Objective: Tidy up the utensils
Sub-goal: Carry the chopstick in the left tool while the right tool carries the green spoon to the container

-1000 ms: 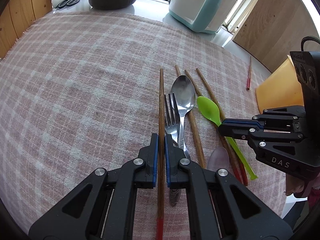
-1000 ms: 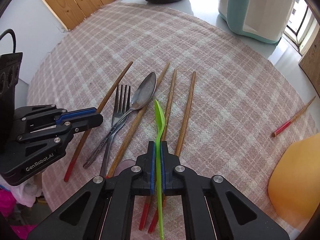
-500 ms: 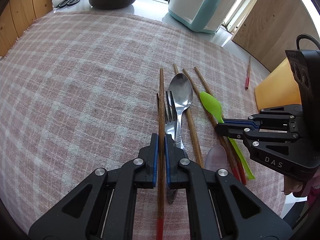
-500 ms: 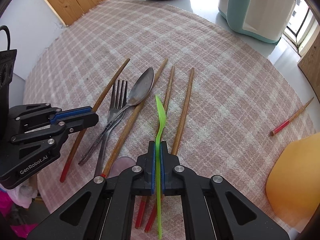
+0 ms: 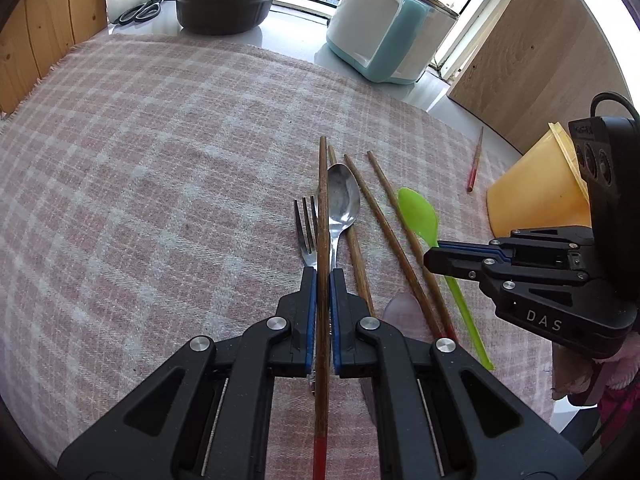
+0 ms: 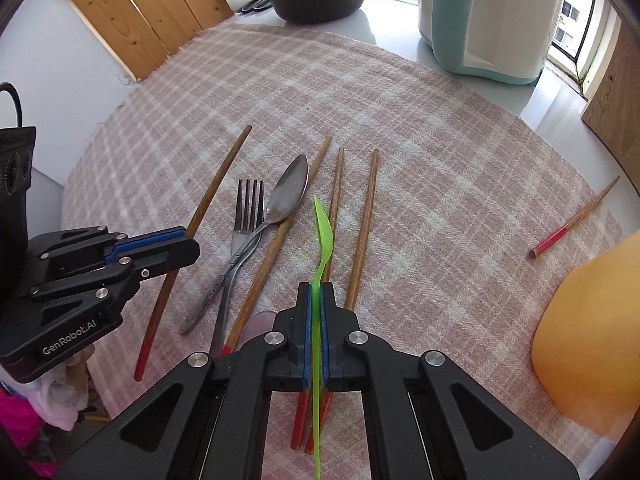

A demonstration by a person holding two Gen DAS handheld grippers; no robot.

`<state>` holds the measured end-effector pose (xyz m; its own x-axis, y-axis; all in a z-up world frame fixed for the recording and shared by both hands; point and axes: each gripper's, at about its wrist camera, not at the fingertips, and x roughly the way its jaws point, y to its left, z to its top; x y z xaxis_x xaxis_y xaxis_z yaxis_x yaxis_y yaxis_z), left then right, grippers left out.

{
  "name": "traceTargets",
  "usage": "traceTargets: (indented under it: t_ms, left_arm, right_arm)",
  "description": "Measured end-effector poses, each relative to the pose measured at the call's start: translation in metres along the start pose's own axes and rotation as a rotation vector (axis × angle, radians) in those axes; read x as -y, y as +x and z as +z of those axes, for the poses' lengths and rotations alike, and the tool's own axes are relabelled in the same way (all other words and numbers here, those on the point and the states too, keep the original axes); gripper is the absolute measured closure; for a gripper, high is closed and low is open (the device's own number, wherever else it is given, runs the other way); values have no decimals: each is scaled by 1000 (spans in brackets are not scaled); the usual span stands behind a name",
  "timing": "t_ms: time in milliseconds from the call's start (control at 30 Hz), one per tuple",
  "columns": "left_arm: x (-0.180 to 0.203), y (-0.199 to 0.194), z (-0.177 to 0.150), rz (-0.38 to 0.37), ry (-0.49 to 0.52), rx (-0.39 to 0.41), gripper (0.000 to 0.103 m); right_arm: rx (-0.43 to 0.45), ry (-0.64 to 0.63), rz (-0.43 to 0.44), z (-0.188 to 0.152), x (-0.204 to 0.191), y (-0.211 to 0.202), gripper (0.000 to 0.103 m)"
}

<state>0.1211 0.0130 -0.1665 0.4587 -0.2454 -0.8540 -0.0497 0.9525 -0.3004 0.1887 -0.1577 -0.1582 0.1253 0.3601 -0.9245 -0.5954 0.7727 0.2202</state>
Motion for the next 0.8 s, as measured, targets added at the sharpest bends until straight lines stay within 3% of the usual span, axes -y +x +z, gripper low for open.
traceTargets:
  t_ms: [233, 800]
  left_arm:
    - [20, -23, 6, -46, 7, 48, 99]
    - [112, -58, 37, -183, 79, 156, 99]
  right_arm:
    - [83, 44, 16, -10, 8, -39, 101]
    - [301, 98, -55, -27, 50, -157, 101]
